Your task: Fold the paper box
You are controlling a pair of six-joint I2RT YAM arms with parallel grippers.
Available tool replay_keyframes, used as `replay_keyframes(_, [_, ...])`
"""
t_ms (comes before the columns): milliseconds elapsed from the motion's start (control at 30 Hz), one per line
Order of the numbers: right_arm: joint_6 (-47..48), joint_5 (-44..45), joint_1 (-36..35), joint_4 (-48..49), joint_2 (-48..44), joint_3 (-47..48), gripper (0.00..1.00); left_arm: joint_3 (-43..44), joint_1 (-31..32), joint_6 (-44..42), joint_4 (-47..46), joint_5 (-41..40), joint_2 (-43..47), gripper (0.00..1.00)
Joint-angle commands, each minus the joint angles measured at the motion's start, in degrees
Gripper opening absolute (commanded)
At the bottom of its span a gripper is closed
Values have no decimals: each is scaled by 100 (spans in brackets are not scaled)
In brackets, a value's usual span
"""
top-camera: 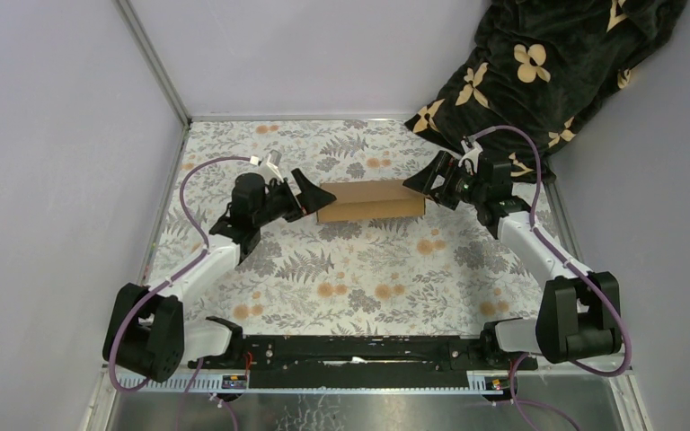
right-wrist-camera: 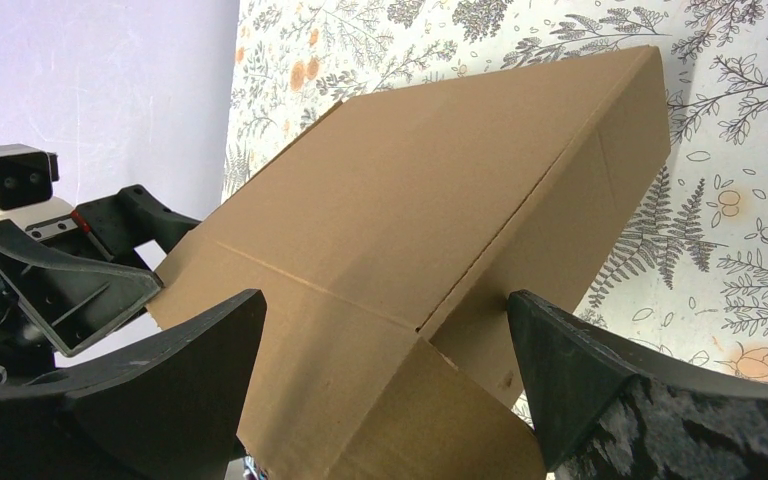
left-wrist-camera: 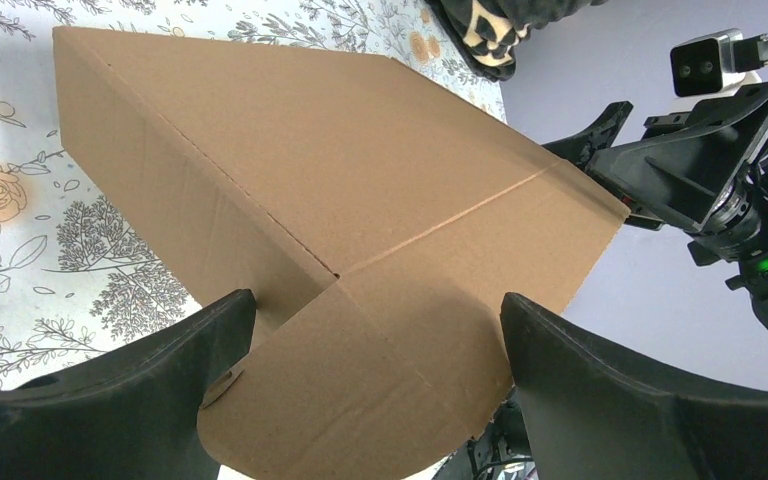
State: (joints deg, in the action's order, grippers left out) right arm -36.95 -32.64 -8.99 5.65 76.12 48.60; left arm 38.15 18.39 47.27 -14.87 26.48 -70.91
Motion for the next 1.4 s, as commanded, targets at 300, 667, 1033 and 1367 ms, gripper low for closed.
replay_keyframes(300, [-289,-497,-41,-48,-272,372,100,522,65,190,627,292,130,99])
replay_keyframes(667, [-432,-537,-41,-245,-294,500,100,736,17,283,1022,431,140,99])
replay_keyframes(1033, [-340,-491,-41,-863,-361,787,100,939,-46,417,1303,592,75,99])
replay_keyframes(1367, [-427,-500,-41,-1146,-416,853,100,1046,-59,594,1476,744,72,99])
